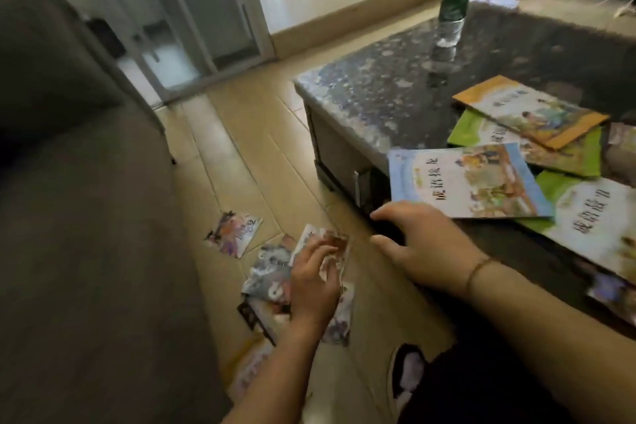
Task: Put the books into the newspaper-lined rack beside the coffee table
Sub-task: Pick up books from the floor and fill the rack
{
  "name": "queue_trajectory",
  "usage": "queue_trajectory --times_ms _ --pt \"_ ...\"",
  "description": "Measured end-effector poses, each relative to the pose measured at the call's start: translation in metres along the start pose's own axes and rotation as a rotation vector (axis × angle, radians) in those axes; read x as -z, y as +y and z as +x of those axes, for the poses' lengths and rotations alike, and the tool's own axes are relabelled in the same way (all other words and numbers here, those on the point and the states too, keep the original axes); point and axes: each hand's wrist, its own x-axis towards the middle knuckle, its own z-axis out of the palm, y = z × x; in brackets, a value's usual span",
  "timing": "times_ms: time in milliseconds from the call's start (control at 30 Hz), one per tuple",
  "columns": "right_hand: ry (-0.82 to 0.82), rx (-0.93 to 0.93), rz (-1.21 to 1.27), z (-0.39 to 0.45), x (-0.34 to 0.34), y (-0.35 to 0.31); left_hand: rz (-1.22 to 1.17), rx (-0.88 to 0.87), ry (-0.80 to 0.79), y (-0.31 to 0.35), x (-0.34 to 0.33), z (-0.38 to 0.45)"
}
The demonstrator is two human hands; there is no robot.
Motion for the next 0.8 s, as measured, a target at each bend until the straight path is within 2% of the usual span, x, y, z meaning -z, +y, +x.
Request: queue_trajectory --times_ms 100,200,333,500,567,633,700,800 --pt "-0.197 -0.121 0.091 0.036 -0.064 -0.021 0.072 0.369 -0.137 -0.064 -0.003 -0.013" --pt "-0.318 -0.322 0.191 0.056 -0.128 -0.023 0.199 0.753 -0.309 -0.123 -0.008 -0.038" --pt "-0.436 -0.486 0.25 0.048 -0.205 -0.014 0.441 1.021 -0.57 -0.186 -0.006 -0.083" --pt "-0.591 -0.513 0.294 0.027 -0.258 0.005 0.592 0.987 -0.554 -0.236 -0.001 -0.1" --pt "-0.592 -0.515 0.263 0.028 -0.266 0.013 0.583 0.963 -0.451 -0.245 -0.007 -0.088" --pt "-0.565 -0.572 0.275 0.028 -0.273 0.023 0.514 0.884 -0.303 -0.244 -0.022 -0.071" --pt "-0.561 -0.639 0.294 0.024 -0.278 0.033 0.44 0.826 -0.219 -0.23 -0.046 -0.056" --pt "-0.587 -0.696 0.283 0.013 -0.279 0.043 0.397 0.883 -0.285 -0.207 -0.09 -0.047"
